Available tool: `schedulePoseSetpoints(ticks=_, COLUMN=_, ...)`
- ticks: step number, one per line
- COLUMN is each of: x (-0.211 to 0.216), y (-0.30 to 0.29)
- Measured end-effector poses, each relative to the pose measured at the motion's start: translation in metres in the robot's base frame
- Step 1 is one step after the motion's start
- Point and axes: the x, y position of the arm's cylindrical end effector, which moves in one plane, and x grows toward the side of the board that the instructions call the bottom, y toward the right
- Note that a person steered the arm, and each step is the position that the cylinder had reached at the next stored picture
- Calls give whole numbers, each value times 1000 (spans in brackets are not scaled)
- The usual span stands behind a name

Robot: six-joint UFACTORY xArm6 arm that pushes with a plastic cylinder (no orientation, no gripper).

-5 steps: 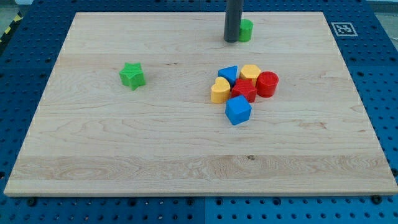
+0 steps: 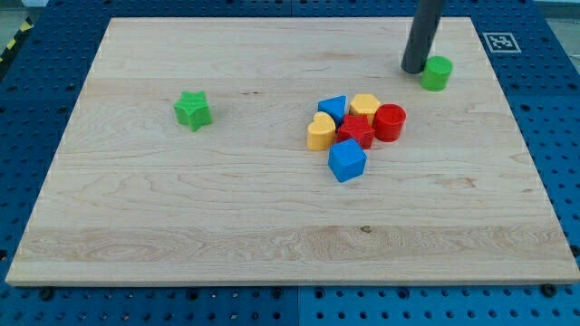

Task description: Move the green circle diagonal to the bottom right of the red circle

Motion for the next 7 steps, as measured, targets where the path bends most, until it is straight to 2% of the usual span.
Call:
schedulePoseSetpoints(ticks=2, x=0, y=10)
schedulePoseSetpoints(ticks=3, x=0, y=45)
schedulePoseSetpoints(ticks=5, x=3, y=60)
schedulePoseSetpoints(ticks=6, x=2, y=95)
schedulePoseSetpoints(ticks=7, x=24, y=108)
